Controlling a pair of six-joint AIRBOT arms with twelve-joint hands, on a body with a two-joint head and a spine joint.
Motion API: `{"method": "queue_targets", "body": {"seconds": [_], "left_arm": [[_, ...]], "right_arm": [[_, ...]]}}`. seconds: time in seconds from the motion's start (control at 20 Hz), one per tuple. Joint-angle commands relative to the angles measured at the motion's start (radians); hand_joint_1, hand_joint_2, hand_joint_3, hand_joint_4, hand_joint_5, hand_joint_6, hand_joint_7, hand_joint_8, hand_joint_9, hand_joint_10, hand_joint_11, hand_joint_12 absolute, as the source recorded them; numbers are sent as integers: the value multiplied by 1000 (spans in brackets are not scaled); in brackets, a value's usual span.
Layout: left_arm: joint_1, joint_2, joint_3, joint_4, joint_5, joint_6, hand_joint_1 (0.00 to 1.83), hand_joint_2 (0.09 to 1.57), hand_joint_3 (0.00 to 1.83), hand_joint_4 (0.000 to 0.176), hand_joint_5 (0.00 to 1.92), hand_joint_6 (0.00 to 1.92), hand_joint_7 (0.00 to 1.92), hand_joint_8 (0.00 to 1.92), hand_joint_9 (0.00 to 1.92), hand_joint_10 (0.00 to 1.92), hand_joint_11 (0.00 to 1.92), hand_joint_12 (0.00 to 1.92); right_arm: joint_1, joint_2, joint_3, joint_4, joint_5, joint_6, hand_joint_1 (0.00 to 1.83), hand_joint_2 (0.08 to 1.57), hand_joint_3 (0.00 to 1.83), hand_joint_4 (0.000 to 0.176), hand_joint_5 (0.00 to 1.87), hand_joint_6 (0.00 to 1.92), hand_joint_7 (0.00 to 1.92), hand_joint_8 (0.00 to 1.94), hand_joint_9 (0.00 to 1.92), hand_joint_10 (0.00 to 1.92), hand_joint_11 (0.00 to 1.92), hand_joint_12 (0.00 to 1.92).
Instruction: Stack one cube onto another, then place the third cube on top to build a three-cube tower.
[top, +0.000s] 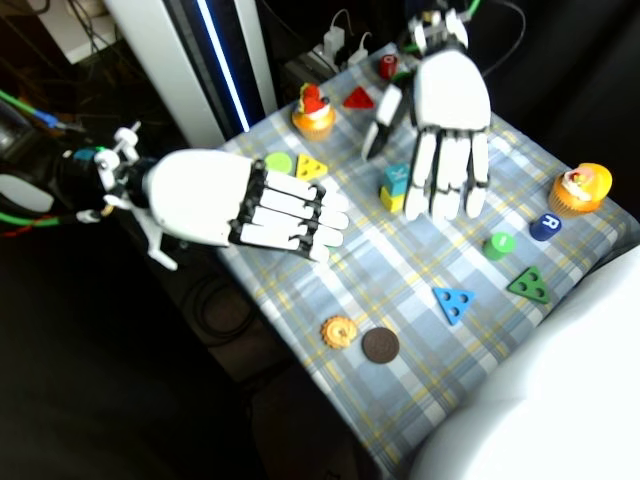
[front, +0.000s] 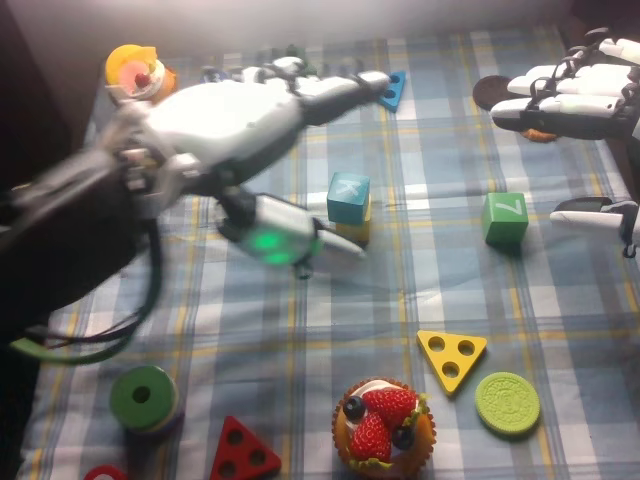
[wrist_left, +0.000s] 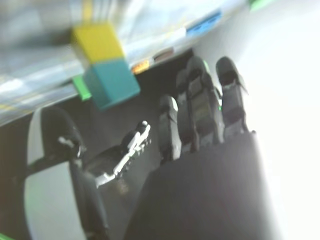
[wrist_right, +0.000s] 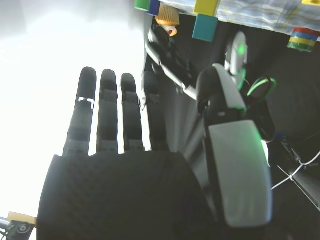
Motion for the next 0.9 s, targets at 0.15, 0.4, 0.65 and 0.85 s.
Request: {"method": "queue_targets", "body": {"seconds": [0.15,0.4,0.65,0.85], "left_arm": [[98,174,-133,100,-334,-180,553,790,0,176,12,5,90,11,82,14,0,0],[218,268,-201,100,-550,-379,575,786,6,161,80,1,79,0,39,0,12,6],[233,272,-206,93,-583,-421,750,792,0,176,49,0,109,0,140,12,77,288],[255,271,-213,72,-601,-425,782,770,0,176,39,1,99,0,123,3,0,412]], "right_arm": [[7,-20,19,30,86,6,748,1068,0,0,422,7,297,2,257,1,0,797],[49,-79,74,33,-35,6,815,963,0,0,550,11,308,0,274,1,0,827],[83,-129,115,38,-109,-15,847,923,0,0,650,14,355,0,321,8,0,938],[119,-162,144,39,-160,-35,818,931,2,0,680,12,356,0,313,2,0,888]]}}
